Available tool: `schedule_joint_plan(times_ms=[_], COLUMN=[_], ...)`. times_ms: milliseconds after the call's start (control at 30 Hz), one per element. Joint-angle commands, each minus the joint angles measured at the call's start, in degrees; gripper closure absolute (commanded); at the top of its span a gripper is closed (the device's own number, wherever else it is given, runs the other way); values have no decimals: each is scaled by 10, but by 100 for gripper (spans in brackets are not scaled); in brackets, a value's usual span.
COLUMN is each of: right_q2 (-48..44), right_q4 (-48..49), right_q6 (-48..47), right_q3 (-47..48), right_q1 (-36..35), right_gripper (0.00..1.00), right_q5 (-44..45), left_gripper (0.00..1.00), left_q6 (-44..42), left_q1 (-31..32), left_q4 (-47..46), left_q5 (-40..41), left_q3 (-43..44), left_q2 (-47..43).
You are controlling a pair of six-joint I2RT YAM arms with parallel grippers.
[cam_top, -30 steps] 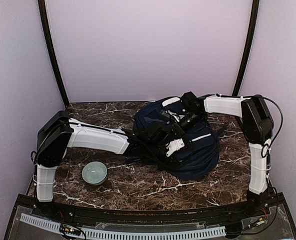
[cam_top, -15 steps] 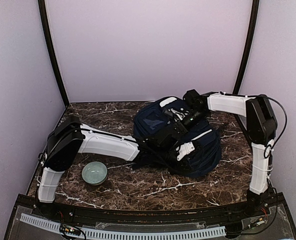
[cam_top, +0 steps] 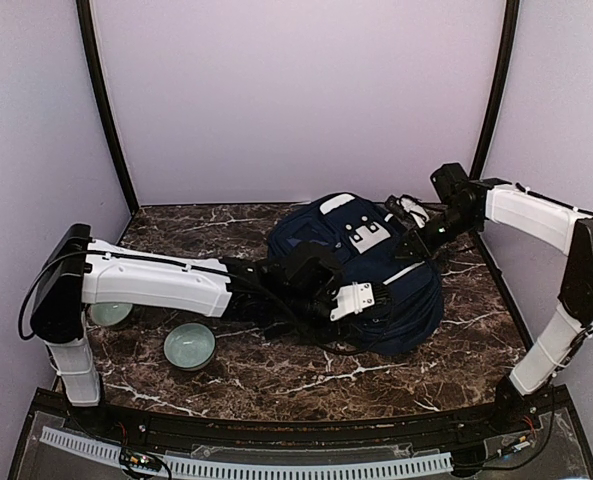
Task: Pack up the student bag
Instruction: Grab the second largest pocket of the student bag.
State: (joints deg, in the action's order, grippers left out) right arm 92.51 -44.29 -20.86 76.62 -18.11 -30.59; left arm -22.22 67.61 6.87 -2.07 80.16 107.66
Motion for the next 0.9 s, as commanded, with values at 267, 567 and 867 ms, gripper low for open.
schedule_joint_plan(times_ms=[267, 567, 867], right_q2=[18, 26, -46], right_q4=[67, 61, 18], right_q6=[36, 43, 7], right_q3=[-74, -67, -87], right_q1=[69, 71, 71], right_gripper=[56, 56, 58], right_q5=[125, 93, 43], left_gripper=[54, 61, 77], left_q6=[-166, -232, -272], left_q1=[-13, -13, -12], left_q4=[-34, -58, -84], left_q5=[121, 132, 154], left_q3=[38, 91, 93], left_q2=[72, 133, 163])
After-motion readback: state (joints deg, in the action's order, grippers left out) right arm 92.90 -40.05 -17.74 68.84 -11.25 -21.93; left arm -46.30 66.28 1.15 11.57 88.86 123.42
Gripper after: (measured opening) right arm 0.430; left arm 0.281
